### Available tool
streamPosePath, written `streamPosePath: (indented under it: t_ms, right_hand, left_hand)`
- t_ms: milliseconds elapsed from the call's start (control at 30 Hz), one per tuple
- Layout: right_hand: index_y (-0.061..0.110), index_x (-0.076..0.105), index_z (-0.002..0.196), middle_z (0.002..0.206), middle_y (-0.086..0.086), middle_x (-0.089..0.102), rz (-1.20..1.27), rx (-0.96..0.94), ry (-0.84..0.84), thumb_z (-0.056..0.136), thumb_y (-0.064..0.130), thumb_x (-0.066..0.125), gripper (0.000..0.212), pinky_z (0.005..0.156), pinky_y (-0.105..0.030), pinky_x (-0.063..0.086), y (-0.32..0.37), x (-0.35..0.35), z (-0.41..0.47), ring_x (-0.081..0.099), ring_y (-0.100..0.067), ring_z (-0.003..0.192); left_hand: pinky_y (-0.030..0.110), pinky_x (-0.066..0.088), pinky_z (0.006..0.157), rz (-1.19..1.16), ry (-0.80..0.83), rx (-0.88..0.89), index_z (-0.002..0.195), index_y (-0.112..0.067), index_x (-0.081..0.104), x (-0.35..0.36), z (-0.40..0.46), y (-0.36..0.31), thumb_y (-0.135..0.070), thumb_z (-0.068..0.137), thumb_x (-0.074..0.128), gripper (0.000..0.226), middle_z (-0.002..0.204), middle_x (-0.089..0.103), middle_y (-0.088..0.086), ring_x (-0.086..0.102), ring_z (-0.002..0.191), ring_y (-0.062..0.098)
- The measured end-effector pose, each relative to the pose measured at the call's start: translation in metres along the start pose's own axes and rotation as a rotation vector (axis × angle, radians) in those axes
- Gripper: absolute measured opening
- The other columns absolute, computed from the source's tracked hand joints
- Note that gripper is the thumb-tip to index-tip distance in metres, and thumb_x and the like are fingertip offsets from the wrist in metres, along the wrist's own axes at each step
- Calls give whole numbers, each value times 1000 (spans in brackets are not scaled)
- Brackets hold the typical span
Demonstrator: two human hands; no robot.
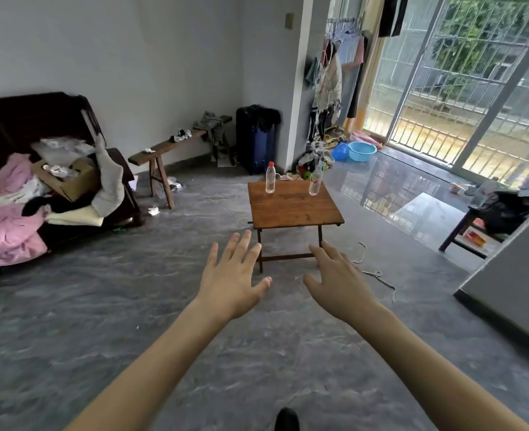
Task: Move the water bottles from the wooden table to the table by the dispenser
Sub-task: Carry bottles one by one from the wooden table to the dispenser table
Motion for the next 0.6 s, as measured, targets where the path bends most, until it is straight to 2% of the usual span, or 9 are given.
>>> streamPosePath:
  t_ms: [233,600]
  right_hand:
    - [27,24,154,164,-4,20,-27,-28,-54,94,46,46,67,114,-50,29,-47,-44,125,25,-28,148]
    - [25,21,155,166,-5,15,24,-80,38,95,43,48,68,118,-49,24,-83,-43,262,17,-29,151]
  left_hand:
    - [46,-16,122,8,-25,-22,163,-28,6,-22,127,-9,-63,101,32,77,172,-17,-3,-18,157,16]
    - [41,-22,115,-2,-15,-90,162,-32,-3,-10,269,-16,-65,99,35,80,171,-18,-4,-18,157,16]
Point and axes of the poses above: each hand's wrist, its own z-axis towards the middle knuckle, its own x-axis out of the palm, y = z × x, the point moved 6 cm from there along z, towards the middle knuckle
